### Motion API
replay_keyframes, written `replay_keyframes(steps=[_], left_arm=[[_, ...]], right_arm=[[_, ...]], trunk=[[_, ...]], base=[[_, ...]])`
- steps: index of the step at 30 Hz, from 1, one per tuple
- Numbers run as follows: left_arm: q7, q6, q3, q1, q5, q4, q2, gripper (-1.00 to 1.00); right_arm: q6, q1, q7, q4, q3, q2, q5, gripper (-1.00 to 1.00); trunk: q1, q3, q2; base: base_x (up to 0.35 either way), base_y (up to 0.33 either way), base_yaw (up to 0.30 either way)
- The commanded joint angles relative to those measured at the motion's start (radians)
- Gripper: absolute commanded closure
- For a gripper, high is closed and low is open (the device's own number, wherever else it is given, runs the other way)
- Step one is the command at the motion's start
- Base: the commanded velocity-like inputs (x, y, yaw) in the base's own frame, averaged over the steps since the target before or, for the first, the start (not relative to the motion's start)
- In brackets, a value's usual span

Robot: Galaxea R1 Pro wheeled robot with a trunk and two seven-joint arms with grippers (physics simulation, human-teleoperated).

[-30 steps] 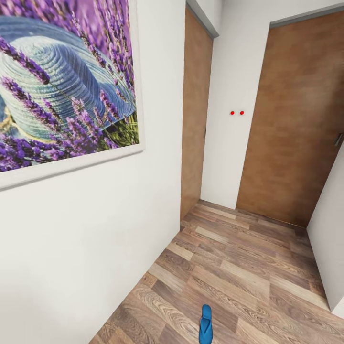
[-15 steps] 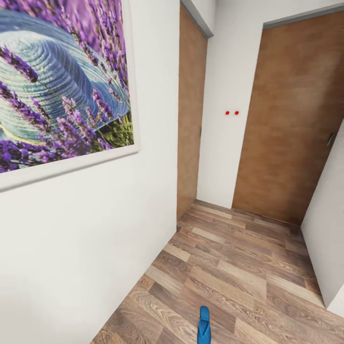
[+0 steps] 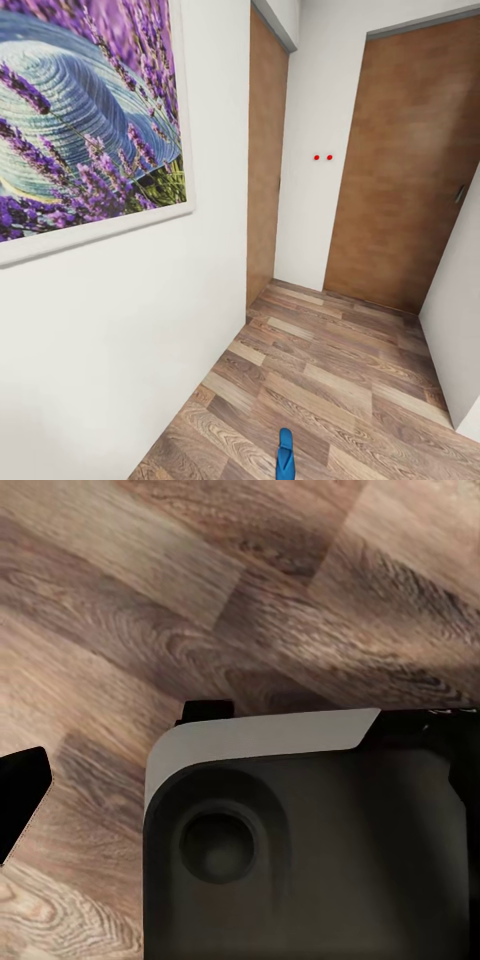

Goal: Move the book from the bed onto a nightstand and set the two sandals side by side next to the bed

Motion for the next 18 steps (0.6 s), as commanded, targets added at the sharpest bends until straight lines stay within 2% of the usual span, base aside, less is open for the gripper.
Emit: replay_keyframes(steps=[1,18], left_arm=[[-0.001,-0.003,-0.001,-0.001,0.000,0.001,0.000,-1.00],[-0.001,-0.004,-0.001,-0.001,0.000,0.001,0.000,-1.00]], right_arm=[[-0.003,0.000,0.000,0.001,0.000,0.000,0.001,-1.00],[-0.003,0.000,0.001,0.002,0.000,0.002,0.001,-1.00]], trunk=[[0.000,-0.001,-0.001],[0.000,-0.001,-0.001]], base=[[0.101,0.129,-0.002],[0.060,0.058,-0.008]])
